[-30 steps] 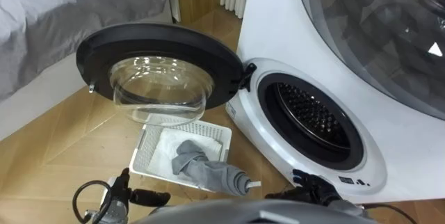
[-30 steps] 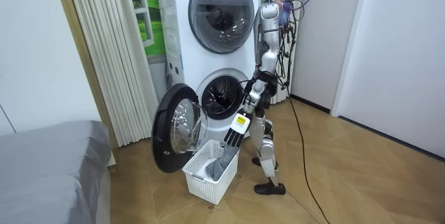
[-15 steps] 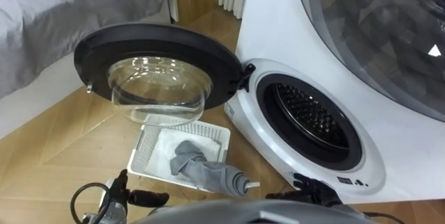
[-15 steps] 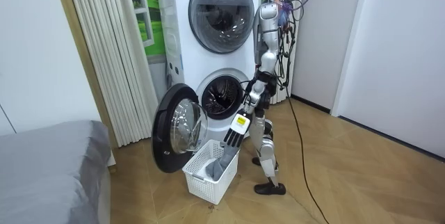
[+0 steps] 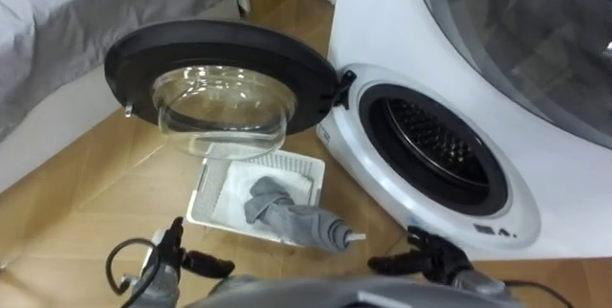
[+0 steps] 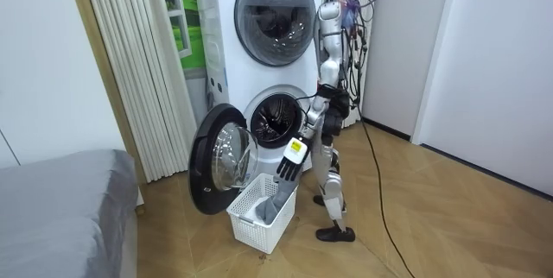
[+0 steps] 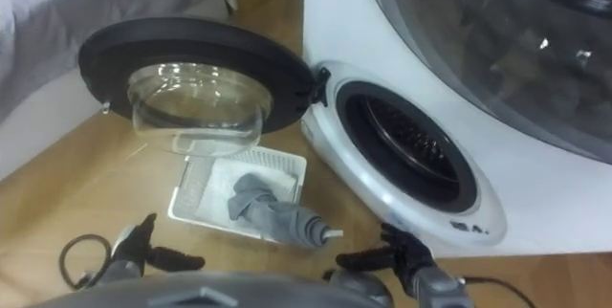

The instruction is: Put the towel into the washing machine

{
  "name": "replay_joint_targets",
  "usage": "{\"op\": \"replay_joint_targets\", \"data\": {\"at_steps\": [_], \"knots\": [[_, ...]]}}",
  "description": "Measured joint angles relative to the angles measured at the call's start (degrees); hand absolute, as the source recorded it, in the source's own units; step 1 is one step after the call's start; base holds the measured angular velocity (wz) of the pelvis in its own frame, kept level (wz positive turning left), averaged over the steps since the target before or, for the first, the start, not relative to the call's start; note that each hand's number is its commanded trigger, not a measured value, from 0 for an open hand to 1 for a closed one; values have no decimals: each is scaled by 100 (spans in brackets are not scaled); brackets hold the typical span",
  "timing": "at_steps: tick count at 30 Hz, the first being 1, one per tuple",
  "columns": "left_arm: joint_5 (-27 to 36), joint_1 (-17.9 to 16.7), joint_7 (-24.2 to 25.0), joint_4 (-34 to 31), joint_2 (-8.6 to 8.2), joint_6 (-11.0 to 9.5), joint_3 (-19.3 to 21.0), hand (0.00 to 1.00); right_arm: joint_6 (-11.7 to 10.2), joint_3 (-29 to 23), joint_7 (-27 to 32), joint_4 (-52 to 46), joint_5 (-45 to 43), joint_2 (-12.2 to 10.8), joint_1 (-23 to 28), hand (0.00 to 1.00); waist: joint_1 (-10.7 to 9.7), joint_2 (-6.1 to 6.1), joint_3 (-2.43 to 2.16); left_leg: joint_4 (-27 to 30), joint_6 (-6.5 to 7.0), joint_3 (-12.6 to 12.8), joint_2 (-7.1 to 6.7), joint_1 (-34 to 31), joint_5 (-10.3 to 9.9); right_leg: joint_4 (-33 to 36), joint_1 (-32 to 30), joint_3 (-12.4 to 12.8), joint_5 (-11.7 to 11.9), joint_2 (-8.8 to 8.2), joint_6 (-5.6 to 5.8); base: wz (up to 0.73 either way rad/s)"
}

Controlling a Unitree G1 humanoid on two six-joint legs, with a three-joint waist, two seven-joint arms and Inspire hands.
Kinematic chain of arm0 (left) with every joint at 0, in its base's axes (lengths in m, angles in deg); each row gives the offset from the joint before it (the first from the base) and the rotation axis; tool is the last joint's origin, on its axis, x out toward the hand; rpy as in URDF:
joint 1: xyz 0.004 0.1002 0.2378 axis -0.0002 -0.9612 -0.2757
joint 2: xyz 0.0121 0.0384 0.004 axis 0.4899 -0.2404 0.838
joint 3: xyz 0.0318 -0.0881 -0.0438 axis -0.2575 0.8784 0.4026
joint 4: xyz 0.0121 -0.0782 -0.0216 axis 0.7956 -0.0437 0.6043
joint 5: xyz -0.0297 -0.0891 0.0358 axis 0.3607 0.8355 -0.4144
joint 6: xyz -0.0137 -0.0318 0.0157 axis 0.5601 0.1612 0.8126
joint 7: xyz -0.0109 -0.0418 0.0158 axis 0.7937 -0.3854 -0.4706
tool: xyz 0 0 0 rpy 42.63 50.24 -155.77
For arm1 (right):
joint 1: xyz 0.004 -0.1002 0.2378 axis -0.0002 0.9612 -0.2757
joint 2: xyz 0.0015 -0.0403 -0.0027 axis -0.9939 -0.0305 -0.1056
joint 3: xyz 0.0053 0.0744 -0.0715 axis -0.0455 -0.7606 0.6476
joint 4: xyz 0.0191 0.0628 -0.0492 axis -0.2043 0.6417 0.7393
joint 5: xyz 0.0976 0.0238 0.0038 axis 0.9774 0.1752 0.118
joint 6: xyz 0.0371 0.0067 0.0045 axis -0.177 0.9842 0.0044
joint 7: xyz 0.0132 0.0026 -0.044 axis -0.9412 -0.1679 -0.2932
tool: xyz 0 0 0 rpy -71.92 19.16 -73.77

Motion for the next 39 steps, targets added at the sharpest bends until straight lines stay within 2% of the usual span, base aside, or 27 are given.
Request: {"op": "replay_joint_targets", "data": {"at_steps": [3,5,6,9,10,11,12,14,18,20,21,24,26,31,33,35,39], "knots": [[-233,334,-134,188,-10,-16,-64,0,-15,74,3,220,5,-19,-255,0,-23,-33,53,95,23,8,-28,-277,35,259,-364,-1,-2,-62,2,-5],[-532,704,-219,387,-17,-22,-267,0,-14,78,28,290,25,-30,-458,0,-70,-114,110,287,38,17,-56,-608,59,485,-716,-19,-4,-128,1,0],[-656,778,-222,407,-31,-22,-293,0,-12,76,42,308,24,-30,-518,0,-100,-127,123,373,39,16,-60,-710,59,558,-810,-22,-6,-147,0,3],[-916,1269,-230,534,-79,-115,-509,0,-12,78,206,429,-18,-85,-866,0,-231,-187,250,844,80,11,-81,-1307,34,972,-1401,-21,-11,-243,-20,0],[-953,1368,-231,537,-84,-116,-547,0,-10,78,237,427,-23,-91,-904,0,-247,-194,267,940,94,14,-79,-1421,23,1056,-1512,-17,-13,-254,-25,0],[-1074,1512,-236,544,-98,-116,-612,0,-5,83,294,411,-25,-97,-1008,0,-259,-192,305,1162,115,18,-75,-1662,-5,1227,-1734,-7,-30,-283,-60,0],[-1179,1636,-258,553,-114,-119,-714,0,2,103,349,404,-21,-97,-1039,0,-258,-177,319,1409,135,29,-63,-1915,-76,1428,-1985,19,-65,-300,-116,-6],[-1185,1751,-344,561,-153,-114,-826,0,51,191,412,395,32,-114,-1157,0,-264,-176,335,1787,158,96,-18,-2246,-197,1759,-2331,79,-126,-322,-178,-16],[-1190,1931,-486,576,-240,-95,-1154,0,68,418,464,233,368,-140,-1352,0,-340,-157,350,2526,159,133,31,-2935,-440,2478,-3059,212,-315,-375,-199,-9],[-1301,2076,-614,577,-244,-99,-1203,0,59,560,461,210,551,-188,-1475,0,-365,-149,361,2959,152,123,128,-3343,-531,2791,-3421,182,-349,-370,-228,-5],[-1301,2112,-659,577,-243,-99,-1222,0,56,611,462,193,595,-189,-1484,0,-373,-150,362,3040,153,120,143,-3437,-542,2853,-3505,182,-353,-369,-235,-3],[-1297,2261,-955,576,-200,-97,-1466,0,54,876,462,137,940,-190,-1613,0,-378,-107,401,3467,145,133,282,-3894,-623,3124,-3937,242,-334,-269,-261,-14],[-1296,2403,-1096,576,-185,-92,-1703,0,48,1063,508,-53,1138,-195,-1644,0,-399,-73,429,3752,154,120,315,-4277,-655,3375,-4315,257,-346,-270,-287,-2],[-1290,2639,-1383,576,-177,-93,-2011,0,-45,1315,564,-246,1358,-177,-1842,0,-495,-69,439,4252,144,103,479,-5032,-715,3720,-5027,264,-311,-226,-362,-6],[-1290,2753,-1488,577,-190,-102,-2077,0,-109,1367,576,-283,1367,-234,-1879,0,-529,-96,455,4400,137,106,504,-5273,-732,3867,-5291,303,-313,-191,-380,-6],[-1289,2853,-1639,574,-190,-118,-2179,0,-200,1548,572,-400,1437,-228,-1951,0,-565,-99,456,4662,131,100,587,-5568,-822,4076,-5583,306,-353,-155,-438,-11],[-1299,2943,-1871,562,-185,-124,-2305,0,-270,1697,558,-656,1858,-219,-1945,0,-733,-101,454,4907,129,-6,606,-5982,-872,4304,-5958,257,-420,-156,-516,4]]}}
